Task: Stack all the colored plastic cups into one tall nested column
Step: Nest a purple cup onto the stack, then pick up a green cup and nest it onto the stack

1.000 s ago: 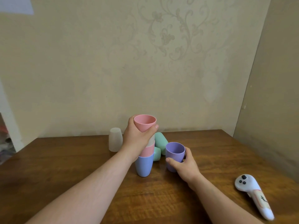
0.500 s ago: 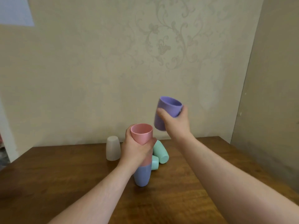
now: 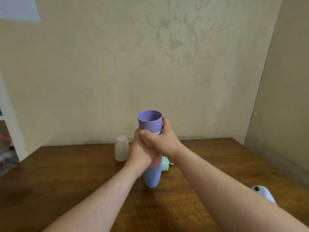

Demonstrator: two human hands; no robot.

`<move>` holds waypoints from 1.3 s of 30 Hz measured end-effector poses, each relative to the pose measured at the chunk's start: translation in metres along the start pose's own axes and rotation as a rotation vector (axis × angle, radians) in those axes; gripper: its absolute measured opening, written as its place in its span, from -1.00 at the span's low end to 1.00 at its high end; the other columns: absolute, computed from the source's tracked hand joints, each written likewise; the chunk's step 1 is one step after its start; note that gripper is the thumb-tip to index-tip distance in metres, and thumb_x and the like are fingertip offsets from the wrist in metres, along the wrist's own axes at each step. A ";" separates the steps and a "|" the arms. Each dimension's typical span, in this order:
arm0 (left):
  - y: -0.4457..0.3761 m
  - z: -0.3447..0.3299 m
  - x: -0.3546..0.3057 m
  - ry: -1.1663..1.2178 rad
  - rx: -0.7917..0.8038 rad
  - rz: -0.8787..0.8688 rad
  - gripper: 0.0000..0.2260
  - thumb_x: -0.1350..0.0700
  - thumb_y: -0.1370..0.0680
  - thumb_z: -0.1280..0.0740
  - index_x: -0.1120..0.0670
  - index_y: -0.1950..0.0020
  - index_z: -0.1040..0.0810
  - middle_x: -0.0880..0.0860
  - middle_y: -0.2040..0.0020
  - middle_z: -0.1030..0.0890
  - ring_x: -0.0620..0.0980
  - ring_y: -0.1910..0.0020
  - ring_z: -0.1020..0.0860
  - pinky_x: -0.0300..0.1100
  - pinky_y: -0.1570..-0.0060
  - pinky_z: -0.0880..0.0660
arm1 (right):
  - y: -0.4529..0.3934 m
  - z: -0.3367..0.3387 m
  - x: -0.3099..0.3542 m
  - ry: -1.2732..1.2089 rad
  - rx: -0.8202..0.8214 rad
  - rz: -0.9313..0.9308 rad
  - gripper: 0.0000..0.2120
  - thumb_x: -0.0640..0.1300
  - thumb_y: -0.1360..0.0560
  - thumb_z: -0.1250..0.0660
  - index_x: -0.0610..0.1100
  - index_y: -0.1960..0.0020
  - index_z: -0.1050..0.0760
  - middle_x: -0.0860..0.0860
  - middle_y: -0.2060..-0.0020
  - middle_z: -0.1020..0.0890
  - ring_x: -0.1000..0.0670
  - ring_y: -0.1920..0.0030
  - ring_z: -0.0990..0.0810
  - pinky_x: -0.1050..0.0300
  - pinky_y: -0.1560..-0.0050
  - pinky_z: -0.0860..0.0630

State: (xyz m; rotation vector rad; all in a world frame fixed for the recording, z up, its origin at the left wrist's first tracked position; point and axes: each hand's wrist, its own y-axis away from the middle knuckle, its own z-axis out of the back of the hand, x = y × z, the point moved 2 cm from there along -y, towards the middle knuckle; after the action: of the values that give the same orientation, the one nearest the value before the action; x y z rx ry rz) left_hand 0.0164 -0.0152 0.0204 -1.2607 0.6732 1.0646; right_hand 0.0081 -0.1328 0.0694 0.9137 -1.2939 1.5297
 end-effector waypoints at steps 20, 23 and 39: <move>-0.012 -0.006 0.105 -0.494 0.095 0.300 -0.30 -0.16 -0.51 -0.47 -0.34 -0.62 -0.29 0.06 -0.60 -0.34 0.22 -0.55 -0.34 0.12 -0.52 -0.37 | 0.008 0.058 -0.071 0.052 -0.208 0.017 -0.44 0.04 -0.29 -0.65 0.10 -0.21 -0.52 0.03 -0.03 -0.75 -0.09 -0.05 -0.74 -0.33 -0.08 -0.72; -0.014 -0.006 0.106 -0.330 -0.018 0.295 -0.60 -0.03 -0.63 -0.42 -0.24 -0.45 -0.48 0.09 -0.39 -0.60 0.18 -0.27 -0.59 0.11 -0.27 -0.58 | 0.012 0.047 -0.070 0.035 -0.159 0.048 -0.40 0.01 -0.30 -0.66 0.20 -0.27 -0.52 0.13 -0.06 -0.75 0.05 -0.07 -0.75 -0.15 -0.13 -0.73; -0.011 0.049 0.046 -1.068 0.206 -0.286 -0.50 -0.04 -0.52 -0.29 -0.10 -0.48 -0.56 0.00 -0.25 -0.71 0.10 -0.28 -0.59 0.00 -0.19 -0.51 | 0.022 0.008 -0.089 -0.059 -0.177 0.081 -0.31 -0.09 -0.37 -0.63 0.29 -0.36 -0.41 0.18 -0.06 -0.71 0.05 -0.03 -0.73 -0.07 -0.09 -0.72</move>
State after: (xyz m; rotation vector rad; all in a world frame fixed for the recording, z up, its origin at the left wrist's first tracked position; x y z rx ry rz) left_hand 0.0379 0.0441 -0.0042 -0.4481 -0.2125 1.1970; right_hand 0.0151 -0.1570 -0.0192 0.8062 -1.4988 1.4318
